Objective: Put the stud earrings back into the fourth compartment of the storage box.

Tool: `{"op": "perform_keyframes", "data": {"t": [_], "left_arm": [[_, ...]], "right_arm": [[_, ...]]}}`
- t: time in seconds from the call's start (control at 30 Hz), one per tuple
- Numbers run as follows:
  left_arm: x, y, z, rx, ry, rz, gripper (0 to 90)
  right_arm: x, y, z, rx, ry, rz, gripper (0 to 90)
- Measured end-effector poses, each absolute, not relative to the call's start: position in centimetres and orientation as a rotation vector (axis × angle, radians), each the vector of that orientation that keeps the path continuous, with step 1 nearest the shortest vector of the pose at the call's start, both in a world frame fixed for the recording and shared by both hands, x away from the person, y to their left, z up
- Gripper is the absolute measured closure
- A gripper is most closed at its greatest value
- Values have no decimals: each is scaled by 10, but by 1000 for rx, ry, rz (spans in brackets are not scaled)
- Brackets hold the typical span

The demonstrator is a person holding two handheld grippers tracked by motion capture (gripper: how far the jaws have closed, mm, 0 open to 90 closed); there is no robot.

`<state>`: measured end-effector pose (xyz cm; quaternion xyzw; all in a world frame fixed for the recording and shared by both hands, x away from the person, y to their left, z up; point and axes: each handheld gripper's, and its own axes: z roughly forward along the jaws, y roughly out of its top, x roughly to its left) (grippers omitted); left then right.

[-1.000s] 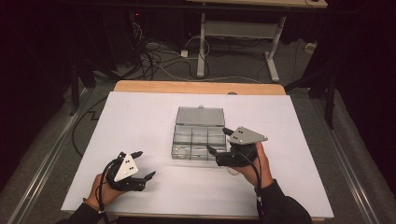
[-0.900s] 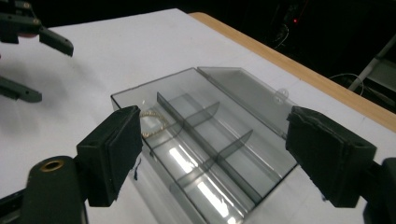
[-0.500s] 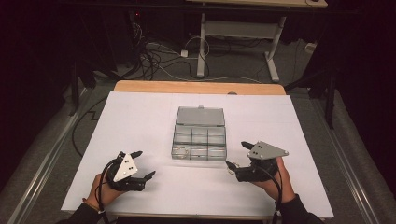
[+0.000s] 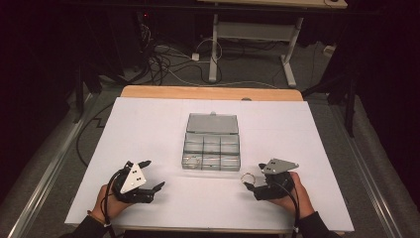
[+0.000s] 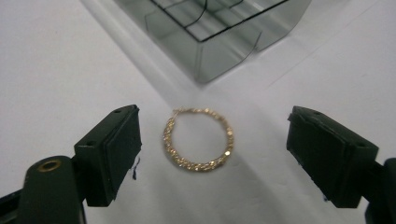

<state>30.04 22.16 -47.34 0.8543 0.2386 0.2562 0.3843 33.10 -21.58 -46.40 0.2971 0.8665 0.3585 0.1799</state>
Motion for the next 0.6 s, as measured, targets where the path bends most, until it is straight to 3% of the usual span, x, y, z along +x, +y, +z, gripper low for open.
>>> {"op": "perform_keyframes", "data": {"t": [0.6], "left_arm": [[301, 220, -474, 2184, 608, 649, 176]], "right_arm": [[346, -206, -475, 883, 2542, 956, 280]]}}
